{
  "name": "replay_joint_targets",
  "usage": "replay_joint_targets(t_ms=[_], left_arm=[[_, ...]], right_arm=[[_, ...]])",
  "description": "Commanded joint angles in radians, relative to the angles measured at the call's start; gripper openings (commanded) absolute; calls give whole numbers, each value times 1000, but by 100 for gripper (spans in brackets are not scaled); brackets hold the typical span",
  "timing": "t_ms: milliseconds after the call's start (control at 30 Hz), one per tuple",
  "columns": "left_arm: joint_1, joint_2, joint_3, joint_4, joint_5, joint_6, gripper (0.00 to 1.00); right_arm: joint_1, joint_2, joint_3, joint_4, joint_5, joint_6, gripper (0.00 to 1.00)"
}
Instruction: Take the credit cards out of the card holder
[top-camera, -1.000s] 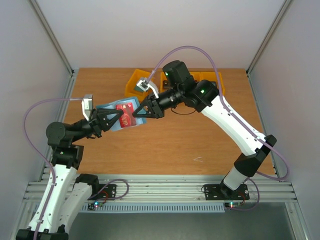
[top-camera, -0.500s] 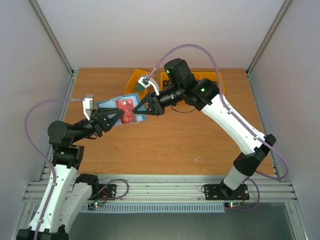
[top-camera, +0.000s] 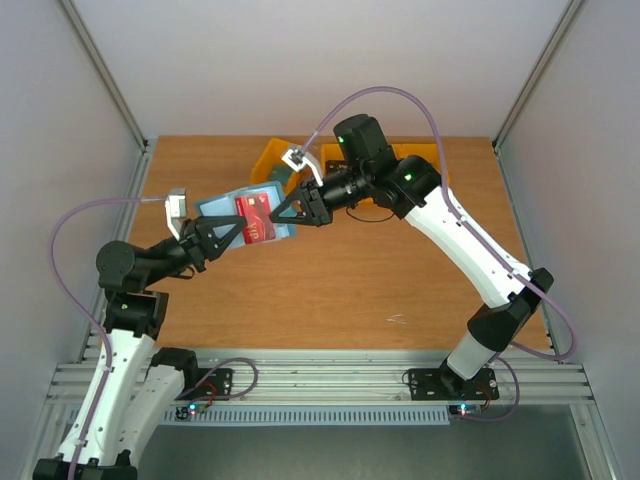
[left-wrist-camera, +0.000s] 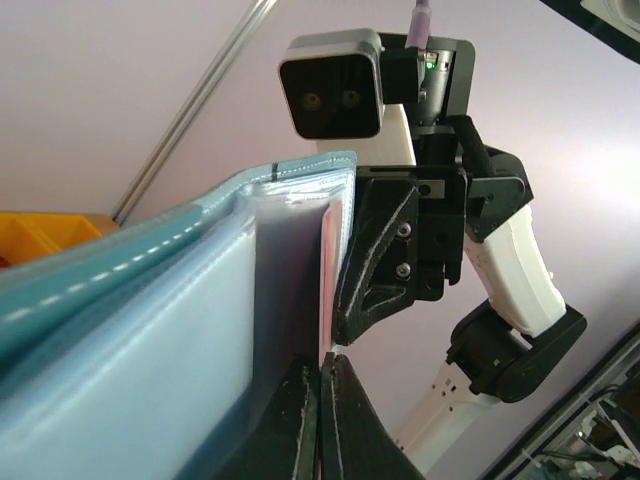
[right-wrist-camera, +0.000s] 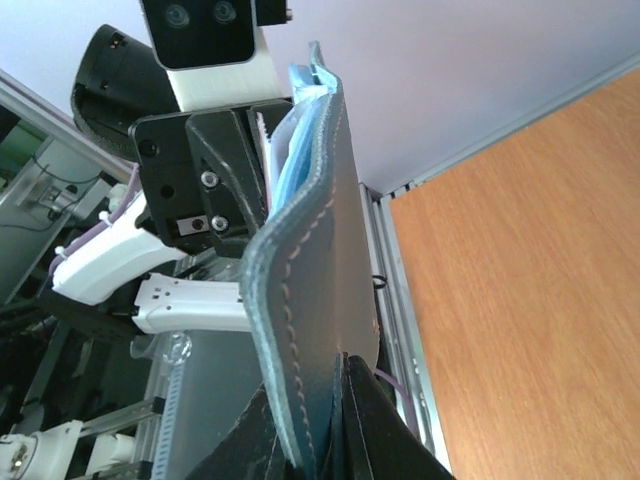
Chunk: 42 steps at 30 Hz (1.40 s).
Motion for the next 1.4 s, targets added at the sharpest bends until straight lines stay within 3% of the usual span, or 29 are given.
replay_joint_targets(t_ms=[0, 333, 433, 633, 867, 933, 1067, 1167, 1367], left_arm=[[9, -6, 9, -54, -55, 28, 0], [21, -45, 47, -319, -237, 219, 0], [23, -46, 45, -319, -244, 225, 0], [23, -40, 38, -296, -261, 185, 0], [24, -42, 44, -328, -266, 200, 0], [24, -43, 45, -327, -268, 198, 0], [26, -45, 46, -325, -278, 195, 0], [26, -49, 47, -324, -277, 194, 0], [26, -56, 29, -242, -261, 175, 0]], right_arm=[[-54, -55, -56, 47, -9, 19, 1], [-260, -93, -307, 34, 58, 82, 1], [-262, -26, -365, -29, 104, 93, 1], [-231, 51, -606, 221, 85, 281, 1], [-225, 171, -691, 236, 124, 302, 1], [-229, 188, -694, 206, 156, 300, 11], [-244, 162, -708, 164, 252, 307, 46], [-257, 80, -705, 122, 433, 306, 55], [-232, -109, -623, 52, 723, 197, 57]])
